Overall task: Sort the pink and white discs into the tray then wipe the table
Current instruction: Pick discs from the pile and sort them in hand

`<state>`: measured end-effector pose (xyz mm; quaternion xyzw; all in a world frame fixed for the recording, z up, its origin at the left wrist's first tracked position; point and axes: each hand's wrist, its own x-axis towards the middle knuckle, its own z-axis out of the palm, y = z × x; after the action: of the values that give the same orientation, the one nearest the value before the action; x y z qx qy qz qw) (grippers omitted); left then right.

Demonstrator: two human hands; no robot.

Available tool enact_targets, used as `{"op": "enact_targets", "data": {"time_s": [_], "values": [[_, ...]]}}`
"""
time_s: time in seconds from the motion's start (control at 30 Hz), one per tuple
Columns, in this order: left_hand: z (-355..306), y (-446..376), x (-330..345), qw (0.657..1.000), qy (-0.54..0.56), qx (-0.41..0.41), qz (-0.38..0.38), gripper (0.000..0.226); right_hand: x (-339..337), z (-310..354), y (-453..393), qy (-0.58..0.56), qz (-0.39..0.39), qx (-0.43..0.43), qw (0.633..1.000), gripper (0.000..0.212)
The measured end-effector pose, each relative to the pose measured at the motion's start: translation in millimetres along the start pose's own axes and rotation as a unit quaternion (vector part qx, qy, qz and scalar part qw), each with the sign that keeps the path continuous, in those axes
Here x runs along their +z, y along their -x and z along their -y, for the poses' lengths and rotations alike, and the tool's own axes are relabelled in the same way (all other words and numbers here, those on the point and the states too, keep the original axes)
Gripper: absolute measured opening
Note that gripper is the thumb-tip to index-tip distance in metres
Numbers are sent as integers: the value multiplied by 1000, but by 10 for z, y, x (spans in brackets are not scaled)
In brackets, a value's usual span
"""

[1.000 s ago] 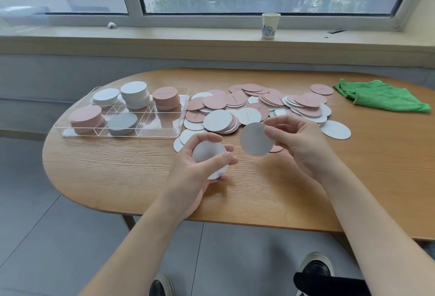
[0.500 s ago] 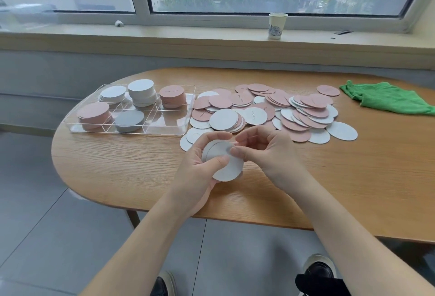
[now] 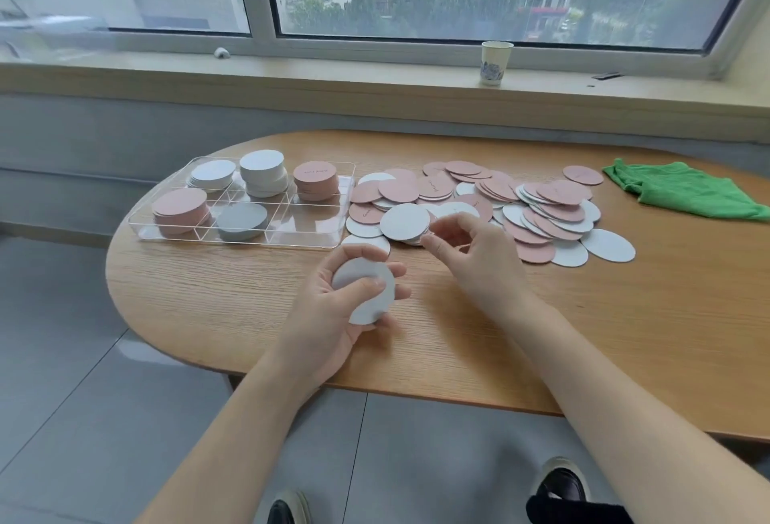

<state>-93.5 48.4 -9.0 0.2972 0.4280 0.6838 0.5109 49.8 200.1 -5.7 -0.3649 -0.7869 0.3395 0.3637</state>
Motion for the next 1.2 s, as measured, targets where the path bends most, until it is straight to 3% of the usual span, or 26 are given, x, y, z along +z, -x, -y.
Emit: {"op": "enact_targets", "data": {"time_s": [0.1,0.27,0.47,0.73,0.87,0.93,1.1,1.2], "values": [[-57,1,-59,1000,-6,12,-25,26,118,-65,-238,92,-6,-27,995,31],[-61,8,-70,999,-4,12,-31,31,298,-89,-556,205,44,19,978,61],[-57,-18,-83,1000,-8,8,-24,32,391,-115,-636,209,37,65,975,66],[-43,-60,-103,1000,-17,1,-18,33,399,-116,-556,96,1,48,994,58],[-43,-69,-105,1000,-8,-2,-24,34,373,-145,-493,33,-26,14,999,34],[-43,-64,-99,999,-4,5,-34,36,306,-146,-460,-68,-22,22,997,23],[-50,-46,-44,995,-10,44,-92,47,154,-16,-389,-333,63,54,939,19],[-51,-44,-32,991,-14,57,-117,50,176,66,-363,-407,145,75,899,17]]}}
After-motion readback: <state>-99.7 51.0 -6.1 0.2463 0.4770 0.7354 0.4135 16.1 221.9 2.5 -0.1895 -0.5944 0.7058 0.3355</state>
